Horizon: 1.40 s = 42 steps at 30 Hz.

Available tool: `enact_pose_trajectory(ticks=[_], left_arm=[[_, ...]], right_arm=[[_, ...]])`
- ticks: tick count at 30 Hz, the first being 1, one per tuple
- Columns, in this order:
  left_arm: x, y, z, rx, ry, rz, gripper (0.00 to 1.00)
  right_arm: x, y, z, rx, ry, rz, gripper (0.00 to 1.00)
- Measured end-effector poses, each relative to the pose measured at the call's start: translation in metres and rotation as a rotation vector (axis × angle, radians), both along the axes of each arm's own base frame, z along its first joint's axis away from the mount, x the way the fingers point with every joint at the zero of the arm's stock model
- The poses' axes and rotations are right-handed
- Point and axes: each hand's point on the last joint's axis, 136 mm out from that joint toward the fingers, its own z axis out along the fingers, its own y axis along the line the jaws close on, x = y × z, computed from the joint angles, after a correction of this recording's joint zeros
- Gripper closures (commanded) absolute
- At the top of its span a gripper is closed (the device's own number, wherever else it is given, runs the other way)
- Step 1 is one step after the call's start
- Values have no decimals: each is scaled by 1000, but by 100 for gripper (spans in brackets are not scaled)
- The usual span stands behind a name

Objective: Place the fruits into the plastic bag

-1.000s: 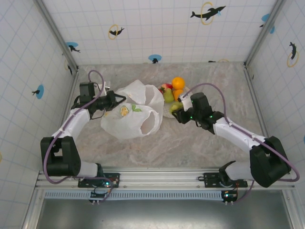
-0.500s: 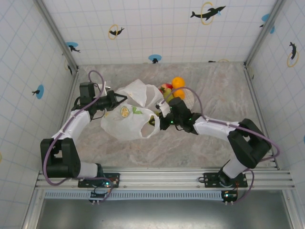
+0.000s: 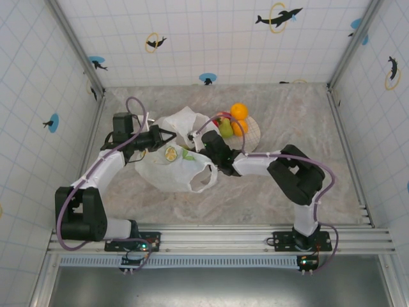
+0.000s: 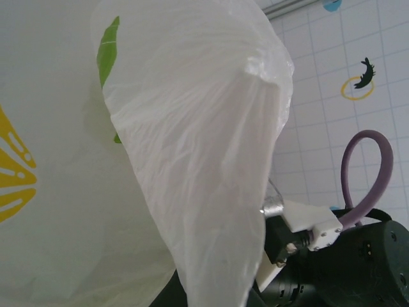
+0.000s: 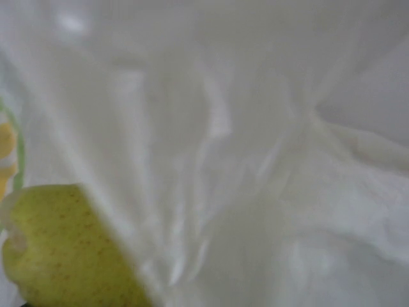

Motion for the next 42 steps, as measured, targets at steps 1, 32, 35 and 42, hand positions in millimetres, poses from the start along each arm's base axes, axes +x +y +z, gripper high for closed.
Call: enact_pose_trajectory(ticks=[1,32,35,42], left_arm=[[0,0,1,-1,-1,1,100],[-1,1,-3,0,6,6,100],[0,3,-3,2,10,13,100],[3,10,-6,9,18,38,100]], right_arm=[[1,3,-1,7,11,-16,35],[33,20,-15,19,97,-194,1],[25,7,4,23,70,-179,2],[2,-24,36,40,19,-114,3]])
